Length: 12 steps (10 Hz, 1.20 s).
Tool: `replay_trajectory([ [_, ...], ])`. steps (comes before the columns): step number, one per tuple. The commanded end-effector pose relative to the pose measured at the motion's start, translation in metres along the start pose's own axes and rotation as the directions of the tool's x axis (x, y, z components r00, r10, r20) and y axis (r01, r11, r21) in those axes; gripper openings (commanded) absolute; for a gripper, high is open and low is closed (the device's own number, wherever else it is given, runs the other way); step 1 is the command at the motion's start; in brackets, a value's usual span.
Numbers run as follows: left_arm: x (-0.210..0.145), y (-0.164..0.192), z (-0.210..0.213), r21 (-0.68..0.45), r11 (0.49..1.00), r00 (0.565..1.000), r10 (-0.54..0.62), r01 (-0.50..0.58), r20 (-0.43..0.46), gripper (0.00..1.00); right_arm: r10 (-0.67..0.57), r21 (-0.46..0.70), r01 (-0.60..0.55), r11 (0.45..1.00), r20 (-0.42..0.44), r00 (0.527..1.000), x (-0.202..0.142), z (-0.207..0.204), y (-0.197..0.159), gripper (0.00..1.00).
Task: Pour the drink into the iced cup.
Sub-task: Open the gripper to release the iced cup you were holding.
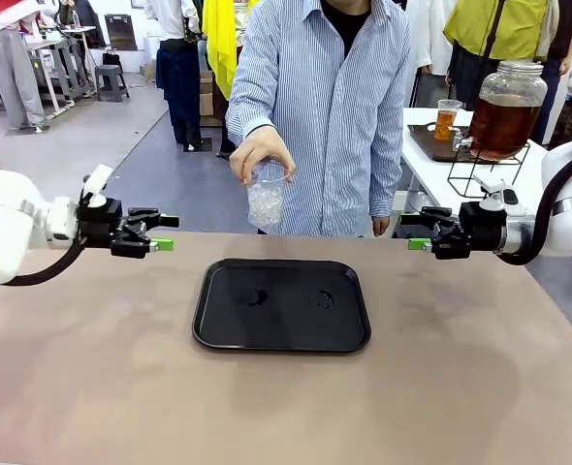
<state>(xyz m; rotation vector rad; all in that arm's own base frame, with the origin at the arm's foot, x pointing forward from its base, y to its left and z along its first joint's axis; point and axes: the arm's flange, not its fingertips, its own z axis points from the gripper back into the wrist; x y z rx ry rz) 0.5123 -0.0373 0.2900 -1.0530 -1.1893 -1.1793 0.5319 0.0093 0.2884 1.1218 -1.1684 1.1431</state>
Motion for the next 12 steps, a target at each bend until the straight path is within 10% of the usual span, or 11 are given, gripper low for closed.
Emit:
replay_trajectory([
  [1,-0.0056,0.0004,0.0027,0.008,1.000,1.000,-0.018,0.018,0.006,1.00,0.003,0.002,-0.003,1.000,-0.001,1.000,0.0033,-0.0014,-0.0018,1.00],
  [12,0.0000,0.0000,0.0000,0.000,1.000,1.000,0.000,0.000,0.000,1.00,0.003,0.002,-0.003,1.000,-0.001,1.000,0.0033,-0.0014,-0.0018,1.00],
])
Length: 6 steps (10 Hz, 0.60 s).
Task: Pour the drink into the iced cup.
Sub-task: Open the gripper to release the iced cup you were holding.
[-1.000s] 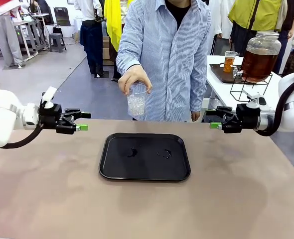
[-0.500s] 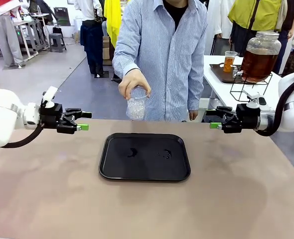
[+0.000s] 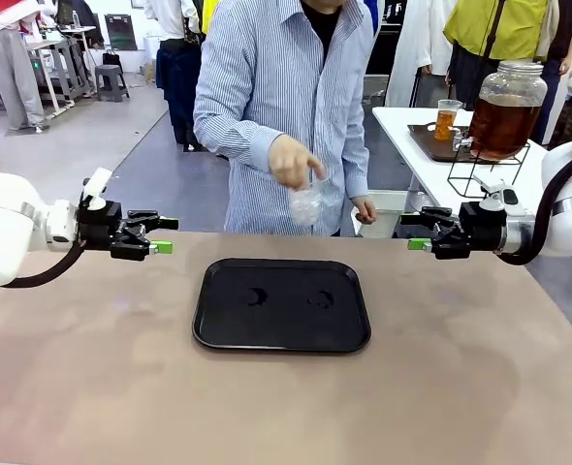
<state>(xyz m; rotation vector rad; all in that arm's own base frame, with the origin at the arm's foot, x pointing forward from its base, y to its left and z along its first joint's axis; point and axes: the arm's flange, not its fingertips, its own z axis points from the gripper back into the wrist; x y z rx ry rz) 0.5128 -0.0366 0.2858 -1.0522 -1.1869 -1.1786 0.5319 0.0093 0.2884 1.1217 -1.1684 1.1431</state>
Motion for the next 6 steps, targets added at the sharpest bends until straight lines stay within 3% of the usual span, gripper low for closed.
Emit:
replay_trajectory([
  [1,0.0042,-0.0006,-0.0002,0.000,1.000,1.000,-0.002,0.002,0.002,1.00,0.003,0.002,-0.003,1.000,-0.001,1.000,0.0033,-0.0015,-0.0018,1.00],
  [6,0.0042,-0.0006,-0.0002,0.000,1.000,1.000,-0.002,0.002,0.002,1.00,0.003,0.002,-0.003,1.000,-0.001,1.000,0.0033,-0.0015,-0.0018,1.00],
])
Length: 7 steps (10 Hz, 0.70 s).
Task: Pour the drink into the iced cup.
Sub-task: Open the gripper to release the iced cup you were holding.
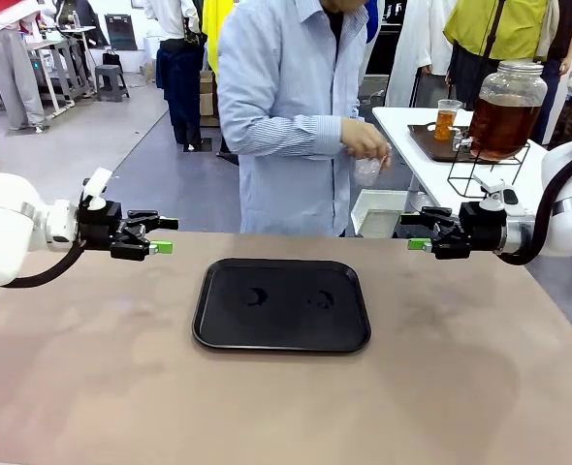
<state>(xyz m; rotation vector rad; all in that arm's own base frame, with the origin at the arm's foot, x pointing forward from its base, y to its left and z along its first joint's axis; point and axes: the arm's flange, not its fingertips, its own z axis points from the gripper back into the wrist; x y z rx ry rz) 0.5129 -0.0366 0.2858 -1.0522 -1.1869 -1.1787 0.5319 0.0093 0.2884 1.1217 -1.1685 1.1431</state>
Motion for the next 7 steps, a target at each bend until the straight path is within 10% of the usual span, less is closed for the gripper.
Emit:
replay_trajectory([
  [1,0.0042,-0.0006,-0.0002,0.000,1.000,1.000,-0.002,0.002,0.002,1.00,0.003,0.002,-0.003,1.000,-0.001,1.000,0.0033,-0.0015,-0.0018,1.00],
  [7,0.0042,-0.0006,-0.0002,0.000,1.000,1.000,-0.002,0.002,0.002,1.00,0.003,0.002,-0.003,1.000,-0.001,1.000,0.0033,-0.0015,-0.0018,1.00],
])
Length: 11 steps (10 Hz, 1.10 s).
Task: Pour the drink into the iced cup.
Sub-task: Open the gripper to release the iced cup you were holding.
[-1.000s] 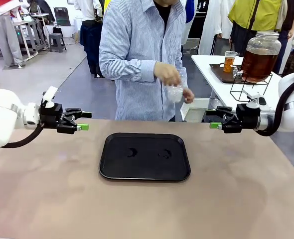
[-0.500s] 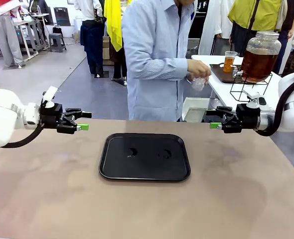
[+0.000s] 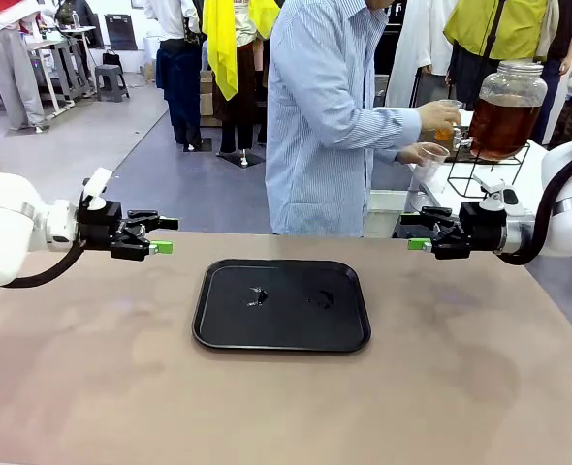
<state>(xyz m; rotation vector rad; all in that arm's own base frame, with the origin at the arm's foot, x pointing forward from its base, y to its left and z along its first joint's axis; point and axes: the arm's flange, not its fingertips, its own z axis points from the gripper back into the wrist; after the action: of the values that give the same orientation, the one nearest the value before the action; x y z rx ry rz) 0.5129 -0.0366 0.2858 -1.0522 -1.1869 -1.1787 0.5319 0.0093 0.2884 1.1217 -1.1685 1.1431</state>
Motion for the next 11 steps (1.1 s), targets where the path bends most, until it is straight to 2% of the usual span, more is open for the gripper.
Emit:
replay_trajectory([
  [1,0.0042,-0.0006,-0.0002,0.000,1.000,1.000,-0.002,0.002,0.002,1.00,0.003,0.002,-0.003,1.000,-0.001,1.000,0.0033,-0.0015,-0.0018,1.00],
  [11,0.0042,-0.0006,-0.0002,0.000,1.000,1.000,-0.002,0.002,0.002,1.00,0.003,0.002,-0.003,1.000,-0.001,1.000,0.0033,-0.0015,-0.0018,1.00],
])
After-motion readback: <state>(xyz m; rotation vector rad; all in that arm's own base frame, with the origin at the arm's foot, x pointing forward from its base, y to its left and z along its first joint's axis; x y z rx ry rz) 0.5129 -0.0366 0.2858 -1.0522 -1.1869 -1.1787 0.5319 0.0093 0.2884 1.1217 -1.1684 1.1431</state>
